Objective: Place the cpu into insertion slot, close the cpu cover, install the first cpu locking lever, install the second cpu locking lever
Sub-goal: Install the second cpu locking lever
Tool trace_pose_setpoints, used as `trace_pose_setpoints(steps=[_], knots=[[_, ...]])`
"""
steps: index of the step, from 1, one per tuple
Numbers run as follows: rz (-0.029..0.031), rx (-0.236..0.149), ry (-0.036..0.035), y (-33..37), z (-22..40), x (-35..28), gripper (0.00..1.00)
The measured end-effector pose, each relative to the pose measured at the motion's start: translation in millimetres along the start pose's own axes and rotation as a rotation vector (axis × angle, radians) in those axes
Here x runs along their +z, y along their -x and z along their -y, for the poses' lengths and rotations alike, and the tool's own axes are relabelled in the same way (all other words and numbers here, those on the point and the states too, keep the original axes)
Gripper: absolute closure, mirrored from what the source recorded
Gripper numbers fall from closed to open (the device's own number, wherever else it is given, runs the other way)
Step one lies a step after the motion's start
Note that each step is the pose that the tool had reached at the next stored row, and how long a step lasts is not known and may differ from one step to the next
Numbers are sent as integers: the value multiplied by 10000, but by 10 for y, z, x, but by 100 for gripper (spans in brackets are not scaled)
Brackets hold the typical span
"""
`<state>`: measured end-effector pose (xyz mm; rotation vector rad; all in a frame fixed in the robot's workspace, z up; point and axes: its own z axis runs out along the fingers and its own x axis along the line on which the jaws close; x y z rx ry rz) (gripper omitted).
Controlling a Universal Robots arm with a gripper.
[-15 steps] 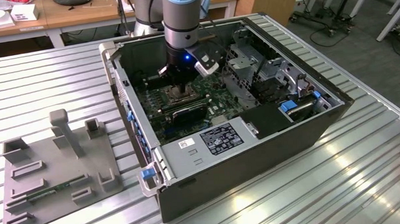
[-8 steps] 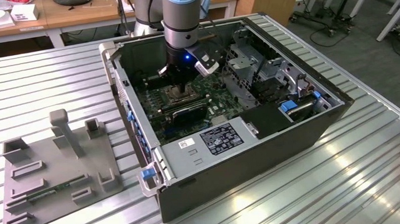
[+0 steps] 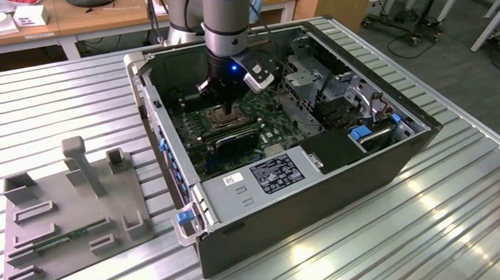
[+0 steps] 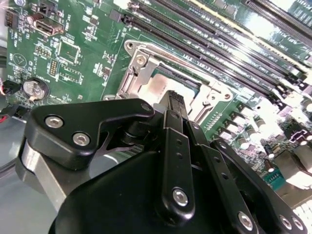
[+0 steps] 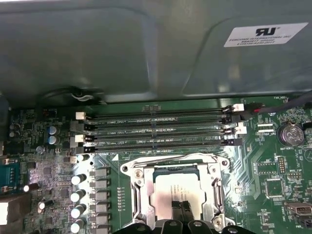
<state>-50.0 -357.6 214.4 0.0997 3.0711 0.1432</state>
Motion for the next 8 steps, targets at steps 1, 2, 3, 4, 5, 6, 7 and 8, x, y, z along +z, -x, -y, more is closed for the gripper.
trace_pose_setpoints(steps=[1,2,3,4,5,6,7,8], knots=[[3,-5,-62,0,-2,-7,90],[8,-9,-136,0,-3,-9,90],[11,-13,-183,0,-4,-8,90],[13,-15,-203,0,-4,-8,90],[12,-16,-205,-1,-4,-9,90],[13,-15,-208,-1,-6,-9,90],[13,-15,-208,-1,-10,-9,90],[13,-15,-209,-2,-12,-12,90]])
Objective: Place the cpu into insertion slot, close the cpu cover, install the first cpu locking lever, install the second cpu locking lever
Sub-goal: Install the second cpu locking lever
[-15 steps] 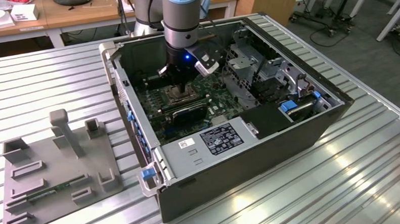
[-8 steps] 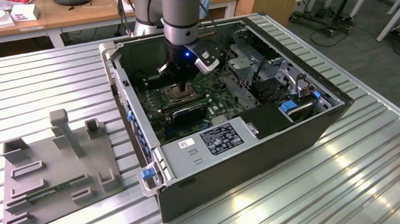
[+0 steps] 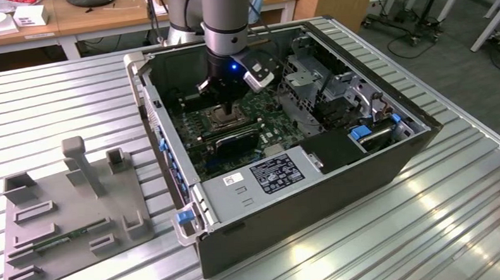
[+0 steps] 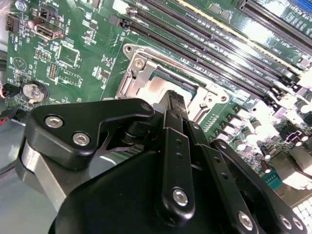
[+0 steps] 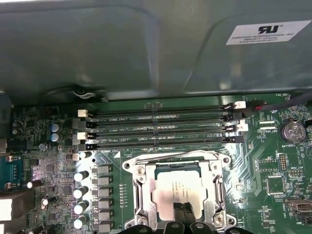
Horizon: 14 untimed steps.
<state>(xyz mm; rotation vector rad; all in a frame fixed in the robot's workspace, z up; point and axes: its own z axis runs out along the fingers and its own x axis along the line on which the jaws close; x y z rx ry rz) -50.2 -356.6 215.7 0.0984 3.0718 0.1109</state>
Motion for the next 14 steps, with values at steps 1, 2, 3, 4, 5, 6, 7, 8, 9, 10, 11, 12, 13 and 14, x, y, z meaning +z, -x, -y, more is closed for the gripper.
trace_pose_setpoints(steps=[1,2,3,4,5,6,7,8,9,10,11,12,13,14], knots=[[0,0,0,0,-3,-4,90],[0,0,2,0,-6,-7,90],[1,0,3,1,-8,-12,90],[2,1,3,1,-10,-17,90],[1,0,4,1,-12,-22,90],[2,0,4,1,-15,-26,90],[1,0,2,1,-16,-35,90],[1,0,3,2,-18,-45,90],[0,0,2,3,-19,-56,90],[1,0,3,3,-20,-66,90],[1,0,2,4,-21,-76,90],[1,0,2,5,-22,-87,90],[1,0,3,5,-22,-96,90],[1,0,3,6,-23,-103,90]])
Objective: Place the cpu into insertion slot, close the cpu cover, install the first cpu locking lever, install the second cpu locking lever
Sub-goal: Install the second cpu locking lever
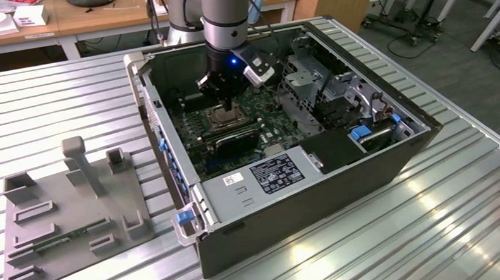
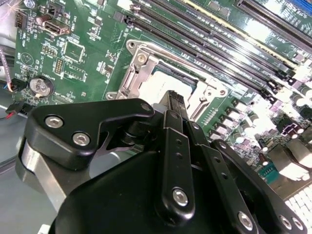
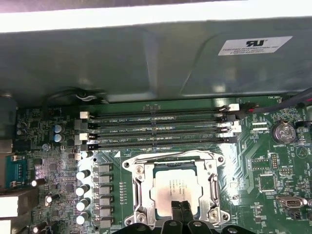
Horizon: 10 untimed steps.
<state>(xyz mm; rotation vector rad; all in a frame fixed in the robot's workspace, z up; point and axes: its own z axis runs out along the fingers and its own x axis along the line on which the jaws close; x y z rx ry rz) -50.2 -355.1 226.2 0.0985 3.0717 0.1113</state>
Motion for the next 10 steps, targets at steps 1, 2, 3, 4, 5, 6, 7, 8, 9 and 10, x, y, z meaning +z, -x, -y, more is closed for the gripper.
trace_pose_setpoints(steps=[1,2,3,4,5,6,7,8,9,10], knots=[[0,0,1,0,-1,-2,90],[1,0,4,0,-1,-2,90],[2,0,3,0,-1,-4,90],[0,0,1,0,-1,-6,90],[0,1,0,0,-1,-7,90],[0,0,1,3,-1,-7,90],[0,1,1,6,-1,-7,90],[0,0,0,8,-1,-7,90],[0,0,1,11,-1,-6,90],[0,0,0,14,-1,-6,90]])
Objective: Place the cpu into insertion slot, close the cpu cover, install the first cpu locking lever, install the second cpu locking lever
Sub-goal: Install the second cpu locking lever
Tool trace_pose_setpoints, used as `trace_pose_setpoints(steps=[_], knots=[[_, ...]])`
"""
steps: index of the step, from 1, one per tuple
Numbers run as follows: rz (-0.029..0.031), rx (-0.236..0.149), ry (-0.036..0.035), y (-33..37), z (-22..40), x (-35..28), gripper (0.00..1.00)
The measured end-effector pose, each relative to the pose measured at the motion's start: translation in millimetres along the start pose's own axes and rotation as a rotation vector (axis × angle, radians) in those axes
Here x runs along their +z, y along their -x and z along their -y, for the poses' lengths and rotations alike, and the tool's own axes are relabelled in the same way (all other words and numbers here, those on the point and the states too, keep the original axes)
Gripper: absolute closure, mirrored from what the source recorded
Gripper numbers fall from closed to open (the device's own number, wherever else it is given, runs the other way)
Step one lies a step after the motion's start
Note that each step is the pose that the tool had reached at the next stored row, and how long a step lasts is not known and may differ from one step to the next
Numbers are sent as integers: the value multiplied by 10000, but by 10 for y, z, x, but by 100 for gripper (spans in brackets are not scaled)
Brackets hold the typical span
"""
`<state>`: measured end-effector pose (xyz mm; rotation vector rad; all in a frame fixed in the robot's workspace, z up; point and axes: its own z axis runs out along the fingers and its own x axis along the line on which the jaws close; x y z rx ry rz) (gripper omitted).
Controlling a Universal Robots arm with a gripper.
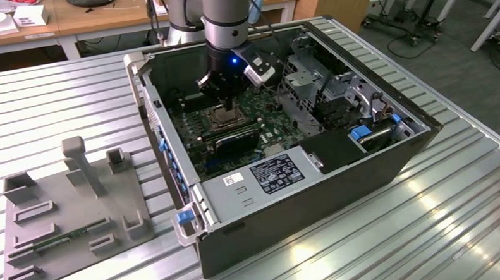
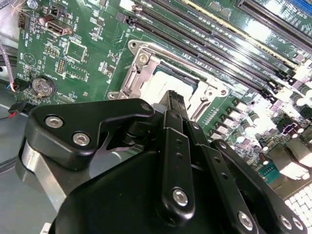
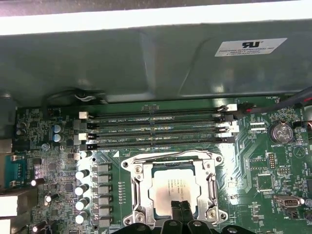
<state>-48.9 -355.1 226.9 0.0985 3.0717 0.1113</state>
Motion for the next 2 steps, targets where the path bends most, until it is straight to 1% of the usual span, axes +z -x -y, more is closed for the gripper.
trace_pose_setpoints(steps=[2], knots=[[0,-1,0,1,0,0,90]])
